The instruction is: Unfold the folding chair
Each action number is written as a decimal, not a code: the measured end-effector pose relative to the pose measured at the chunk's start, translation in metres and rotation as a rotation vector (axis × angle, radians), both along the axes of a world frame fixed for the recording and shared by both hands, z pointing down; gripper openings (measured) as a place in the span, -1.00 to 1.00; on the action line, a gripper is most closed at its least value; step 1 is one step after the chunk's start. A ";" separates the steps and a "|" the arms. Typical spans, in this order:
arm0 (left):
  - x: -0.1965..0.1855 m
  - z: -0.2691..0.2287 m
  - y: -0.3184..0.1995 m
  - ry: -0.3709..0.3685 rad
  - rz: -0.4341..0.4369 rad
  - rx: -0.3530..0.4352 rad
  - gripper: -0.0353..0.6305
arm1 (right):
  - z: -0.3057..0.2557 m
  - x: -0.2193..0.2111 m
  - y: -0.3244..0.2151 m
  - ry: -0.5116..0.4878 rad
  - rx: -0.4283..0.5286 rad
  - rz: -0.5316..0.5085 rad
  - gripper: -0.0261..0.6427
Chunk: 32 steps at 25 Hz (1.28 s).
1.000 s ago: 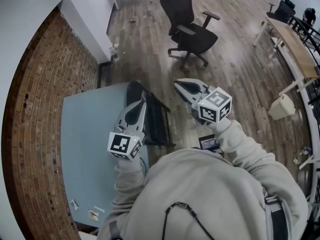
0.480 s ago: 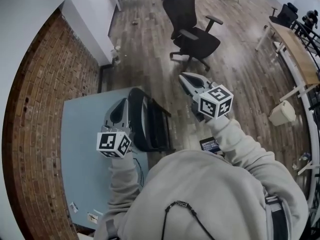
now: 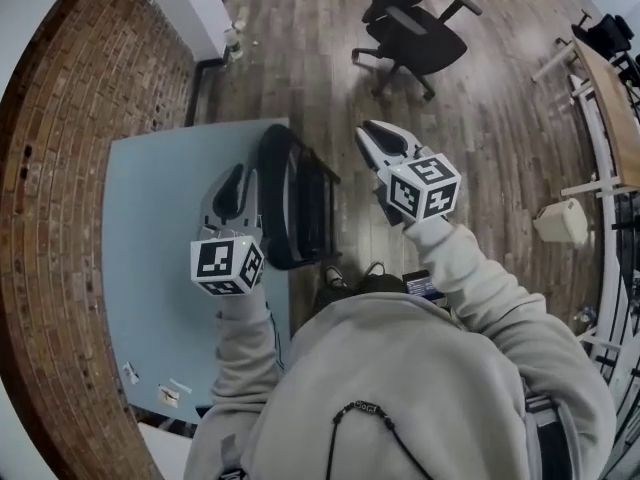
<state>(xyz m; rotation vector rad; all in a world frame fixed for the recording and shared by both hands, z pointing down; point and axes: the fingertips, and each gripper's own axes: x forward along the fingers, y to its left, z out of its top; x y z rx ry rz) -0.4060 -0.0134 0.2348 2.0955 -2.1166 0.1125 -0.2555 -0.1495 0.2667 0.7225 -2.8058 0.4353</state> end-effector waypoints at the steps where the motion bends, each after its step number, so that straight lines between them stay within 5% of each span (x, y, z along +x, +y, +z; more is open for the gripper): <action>1: -0.006 0.017 -0.003 0.003 -0.004 -0.044 -0.58 | 0.022 -0.008 -0.003 0.027 -0.039 0.001 -0.65; 3: -0.017 0.059 -0.008 0.005 -0.004 -0.158 -0.12 | 0.075 -0.025 -0.001 0.091 -0.135 -0.011 -0.45; 5: -0.026 0.106 -0.006 0.000 -0.014 -0.283 0.14 | 0.139 -0.041 0.010 0.183 -0.241 -0.034 -0.30; 10: -0.036 0.215 -0.008 0.085 0.009 -0.533 0.33 | 0.296 -0.084 0.047 0.368 -0.537 -0.109 -0.15; 16: -0.037 0.273 -0.005 0.183 0.071 -0.661 0.34 | 0.426 -0.115 0.087 0.556 -0.736 -0.128 -0.08; 20: -0.044 0.288 -0.007 0.315 0.042 -0.650 0.30 | 0.473 -0.127 0.077 0.585 -0.789 -0.045 -0.09; 24: -0.038 0.296 -0.005 0.336 0.092 -0.707 -0.36 | 0.497 -0.145 0.079 0.594 -0.840 -0.017 -0.09; 26: -0.037 0.297 -0.005 0.405 0.109 -0.701 -0.50 | 0.509 -0.158 0.078 0.577 -0.812 -0.030 -0.09; 29: -0.042 0.299 -0.004 0.446 0.099 -0.700 -0.56 | 0.514 -0.170 0.080 0.578 -0.774 -0.073 -0.32; 32: -0.039 0.298 -0.006 0.458 0.053 -0.689 -0.61 | 0.513 -0.150 0.082 0.681 -0.758 -0.074 -0.38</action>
